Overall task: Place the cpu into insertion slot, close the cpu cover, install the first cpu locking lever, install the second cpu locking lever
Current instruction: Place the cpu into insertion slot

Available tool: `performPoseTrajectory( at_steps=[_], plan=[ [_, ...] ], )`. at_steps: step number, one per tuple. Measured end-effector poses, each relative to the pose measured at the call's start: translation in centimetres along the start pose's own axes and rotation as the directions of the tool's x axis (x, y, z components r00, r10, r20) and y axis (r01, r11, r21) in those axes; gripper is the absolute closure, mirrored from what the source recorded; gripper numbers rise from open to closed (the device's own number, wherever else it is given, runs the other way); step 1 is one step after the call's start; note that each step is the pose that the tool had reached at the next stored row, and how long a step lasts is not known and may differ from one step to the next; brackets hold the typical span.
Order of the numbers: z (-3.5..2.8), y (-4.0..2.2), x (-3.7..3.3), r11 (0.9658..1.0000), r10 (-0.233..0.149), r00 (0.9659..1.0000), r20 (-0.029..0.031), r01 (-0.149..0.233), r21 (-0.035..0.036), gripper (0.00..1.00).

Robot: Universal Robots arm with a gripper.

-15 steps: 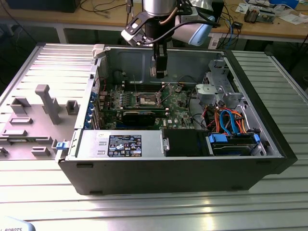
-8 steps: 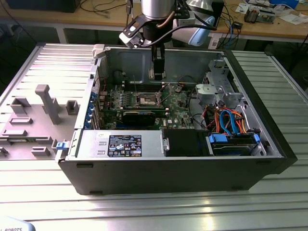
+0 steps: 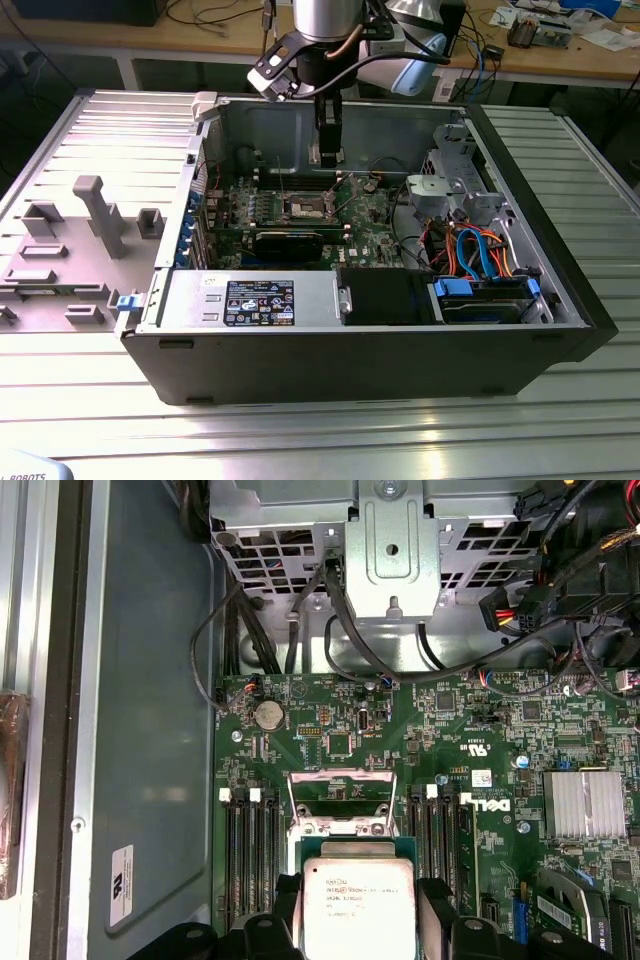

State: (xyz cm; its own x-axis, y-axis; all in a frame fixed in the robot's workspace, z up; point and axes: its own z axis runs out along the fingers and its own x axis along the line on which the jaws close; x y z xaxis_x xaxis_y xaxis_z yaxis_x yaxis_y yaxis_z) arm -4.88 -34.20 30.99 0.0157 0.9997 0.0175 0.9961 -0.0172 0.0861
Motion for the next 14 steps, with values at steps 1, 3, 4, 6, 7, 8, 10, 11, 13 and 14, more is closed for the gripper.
performPoseTrajectory(
  at_steps=[1,3,4,6,7,8,10,11,13,14],
  plan=[
    [0.0,0.0,0.0,1.0,0.0,1.0,-0.0001,0.0,0.0,0.46],
    [0.0,0.0,0.0,1.0,0.0,1.0,0.0,0.0,0.0,0.46],
    [0.0,0.0,0.0,1.0,0.0,1.0,0.0,0.0,0.0,0.46],
    [0.07,-0.01,0.0,1.0,0.0,1.0,-0.0004,0.0,-0.0002,0.46],
    [0.15,-0.02,-0.01,1.0,0.0,1.0,-0.0005,0.0,-0.0003,0.46],
    [0.41,-0.09,-0.02,1.0,0.0,1.0,-0.0001,0.0,-0.0001,0.46],
    [1.02,-0.29,-0.03,1.0,0.002,1.0,0.0003,-0.002,-0.0001,0.46],
    [1.2,-0.31,-0.03,1.0,0.002,1.0,0.0002,-0.002,-0.0001,0.46],
    [1.27,-0.32,-0.04,1.0,0.002,1.0,0.0006,-0.002,0.0002,0.46],
    [1.29,-0.32,-0.04,1.0,0.002,1.0,0.0004,-0.002,0.0,0.46]
  ],
)
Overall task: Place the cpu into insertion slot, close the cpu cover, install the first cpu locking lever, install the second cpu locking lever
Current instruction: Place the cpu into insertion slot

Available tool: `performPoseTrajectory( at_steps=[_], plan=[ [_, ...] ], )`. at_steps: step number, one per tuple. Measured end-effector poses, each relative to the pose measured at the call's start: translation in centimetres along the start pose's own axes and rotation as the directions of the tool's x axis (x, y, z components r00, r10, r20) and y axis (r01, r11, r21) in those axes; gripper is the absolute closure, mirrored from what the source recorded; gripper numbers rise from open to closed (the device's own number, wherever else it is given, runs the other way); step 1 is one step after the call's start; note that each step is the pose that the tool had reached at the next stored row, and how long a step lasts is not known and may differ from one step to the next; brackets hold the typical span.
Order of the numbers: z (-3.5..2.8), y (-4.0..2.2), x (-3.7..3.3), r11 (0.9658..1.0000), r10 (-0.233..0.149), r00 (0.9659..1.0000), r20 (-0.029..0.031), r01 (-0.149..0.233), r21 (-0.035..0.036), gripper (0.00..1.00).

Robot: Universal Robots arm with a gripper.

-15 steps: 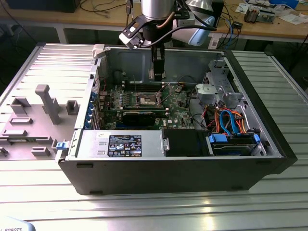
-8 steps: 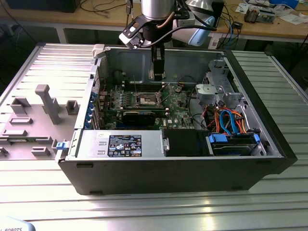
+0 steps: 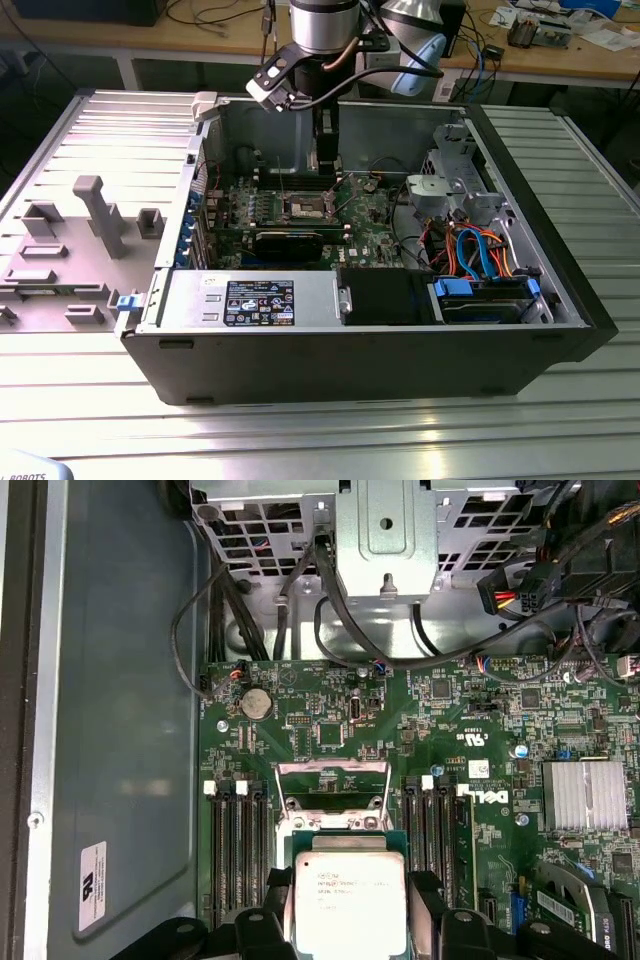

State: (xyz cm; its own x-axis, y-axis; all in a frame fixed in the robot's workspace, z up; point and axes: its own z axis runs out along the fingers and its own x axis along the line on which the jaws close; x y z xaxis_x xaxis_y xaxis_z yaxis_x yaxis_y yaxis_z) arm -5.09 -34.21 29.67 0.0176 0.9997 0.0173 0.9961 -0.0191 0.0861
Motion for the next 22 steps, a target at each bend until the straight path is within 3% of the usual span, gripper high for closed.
performPoseTrajectory(
  at_steps=[10,12,19,22],
  plan=[
    [0.11,-0.01,0.0,1.0,0.0,1.0,-0.0006,0.0,-0.0001,0.46],
    [0.23,-0.02,0.0,1.0,0.0,1.0,-0.0055,0.0,0.0,0.46],
    [1.48,-0.23,-0.02,1.0,-0.008,0.9999,-0.008,0.008,0.0026,0.46],
    [1.8,-0.63,-0.03,0.9997,-0.024,0.9996,-0.0144,0.024,0.0029,0.46]
  ],
)
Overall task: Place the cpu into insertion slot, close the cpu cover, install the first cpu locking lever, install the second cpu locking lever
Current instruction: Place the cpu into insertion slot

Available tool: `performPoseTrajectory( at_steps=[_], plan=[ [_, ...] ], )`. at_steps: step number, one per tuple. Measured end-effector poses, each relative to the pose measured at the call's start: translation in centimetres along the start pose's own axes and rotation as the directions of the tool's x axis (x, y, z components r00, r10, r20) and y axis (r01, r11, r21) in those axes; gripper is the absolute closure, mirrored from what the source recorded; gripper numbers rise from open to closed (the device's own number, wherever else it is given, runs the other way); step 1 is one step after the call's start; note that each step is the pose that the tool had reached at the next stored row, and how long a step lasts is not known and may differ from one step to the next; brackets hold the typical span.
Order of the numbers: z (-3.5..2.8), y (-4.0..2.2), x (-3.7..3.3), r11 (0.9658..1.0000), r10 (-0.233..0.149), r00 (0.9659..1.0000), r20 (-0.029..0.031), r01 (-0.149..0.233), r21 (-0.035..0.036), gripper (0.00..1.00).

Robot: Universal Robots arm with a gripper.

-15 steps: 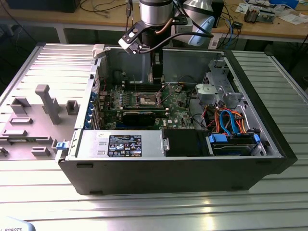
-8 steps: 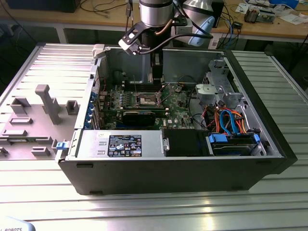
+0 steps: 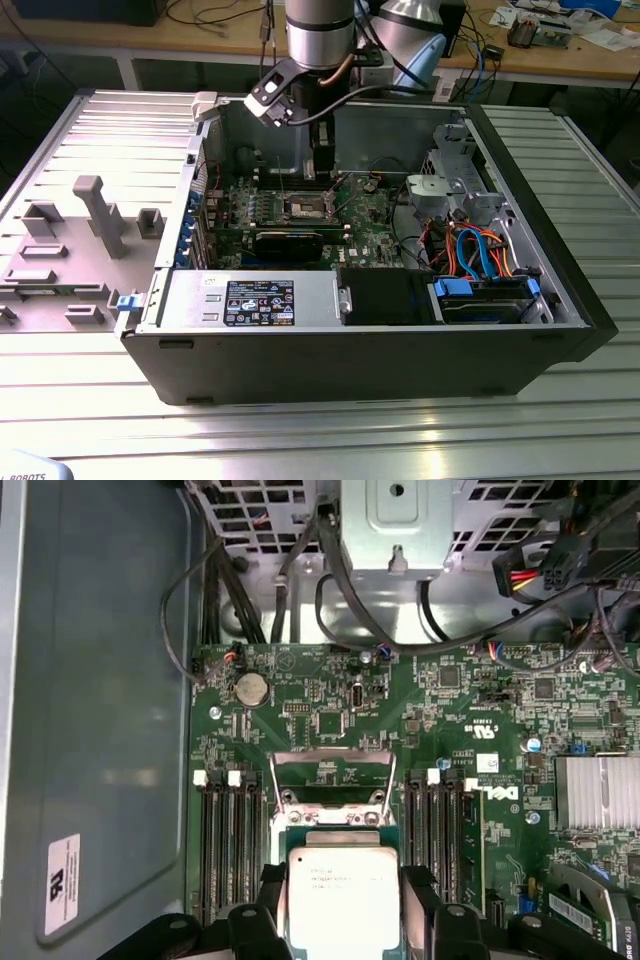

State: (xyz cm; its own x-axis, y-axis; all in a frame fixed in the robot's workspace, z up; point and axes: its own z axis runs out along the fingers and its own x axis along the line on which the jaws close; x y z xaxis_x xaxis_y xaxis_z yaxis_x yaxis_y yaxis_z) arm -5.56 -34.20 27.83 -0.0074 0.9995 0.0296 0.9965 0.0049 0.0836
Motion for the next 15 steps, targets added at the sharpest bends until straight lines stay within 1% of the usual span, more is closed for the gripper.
performPoseTrajectory(
  at_steps=[1,2,4,7,9,12,13,15],
  plan=[
    [0.15,-0.15,0.0,1.0,0.0,1.0,-0.0034,0.0,-0.0002,0.46],
    [0.26,-0.25,0.0,1.0,0.0,1.0,-0.0044,0.0,-0.0002,0.46],
    [0.64,-0.51,-0.01,1.0,0.0,1.0,-0.0045,0.0,-0.0001,0.46],
    [1.28,-0.71,-0.02,1.0,0.0,1.0,-0.0045,0.0,-0.0001,0.46],
    [1.88,-0.82,-0.04,1.0,0.0,1.0,-0.0045,0.0,-0.0001,0.46],
    [1.93,-0.83,-0.04,1.0,0.0,1.0,-0.0051,0.0,-0.0001,0.46],
    [2.13,-0.85,-0.05,1.0,0.0,1.0,-0.0051,0.0,0.0,0.46],
    [2.15,-0.85,-0.05,1.0,0.0,1.0,-0.0051,0.0,-0.0001,0.46]
  ],
)
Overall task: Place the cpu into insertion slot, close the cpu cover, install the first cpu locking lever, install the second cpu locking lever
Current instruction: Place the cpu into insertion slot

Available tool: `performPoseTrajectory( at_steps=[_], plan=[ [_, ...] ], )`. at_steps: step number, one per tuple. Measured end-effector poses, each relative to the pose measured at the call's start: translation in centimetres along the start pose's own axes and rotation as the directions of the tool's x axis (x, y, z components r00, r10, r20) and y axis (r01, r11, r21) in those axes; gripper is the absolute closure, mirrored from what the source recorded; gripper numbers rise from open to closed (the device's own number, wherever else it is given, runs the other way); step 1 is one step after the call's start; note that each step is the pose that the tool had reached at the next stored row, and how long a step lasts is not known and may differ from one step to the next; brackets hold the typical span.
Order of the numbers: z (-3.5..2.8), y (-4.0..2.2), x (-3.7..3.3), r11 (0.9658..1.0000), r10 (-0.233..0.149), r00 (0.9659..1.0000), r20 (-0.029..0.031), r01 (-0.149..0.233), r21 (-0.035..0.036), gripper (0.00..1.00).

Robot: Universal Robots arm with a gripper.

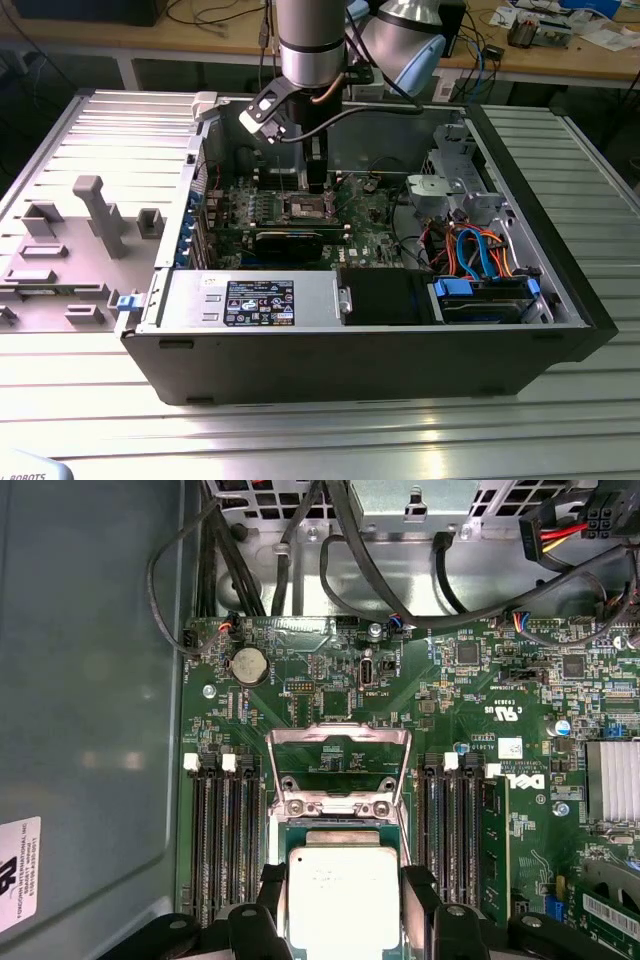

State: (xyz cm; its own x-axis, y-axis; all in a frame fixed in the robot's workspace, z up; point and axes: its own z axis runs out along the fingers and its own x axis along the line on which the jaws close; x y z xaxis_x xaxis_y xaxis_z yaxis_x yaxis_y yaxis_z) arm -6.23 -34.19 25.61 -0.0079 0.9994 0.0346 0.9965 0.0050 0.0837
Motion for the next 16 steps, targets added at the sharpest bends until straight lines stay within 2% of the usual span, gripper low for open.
performPoseTrajectory(
  at_steps=[16],
  plan=[
    [0.42,-0.04,-0.02,1.0,0.0,1.0,0.0,0.0,0.0,0.46]
  ],
)
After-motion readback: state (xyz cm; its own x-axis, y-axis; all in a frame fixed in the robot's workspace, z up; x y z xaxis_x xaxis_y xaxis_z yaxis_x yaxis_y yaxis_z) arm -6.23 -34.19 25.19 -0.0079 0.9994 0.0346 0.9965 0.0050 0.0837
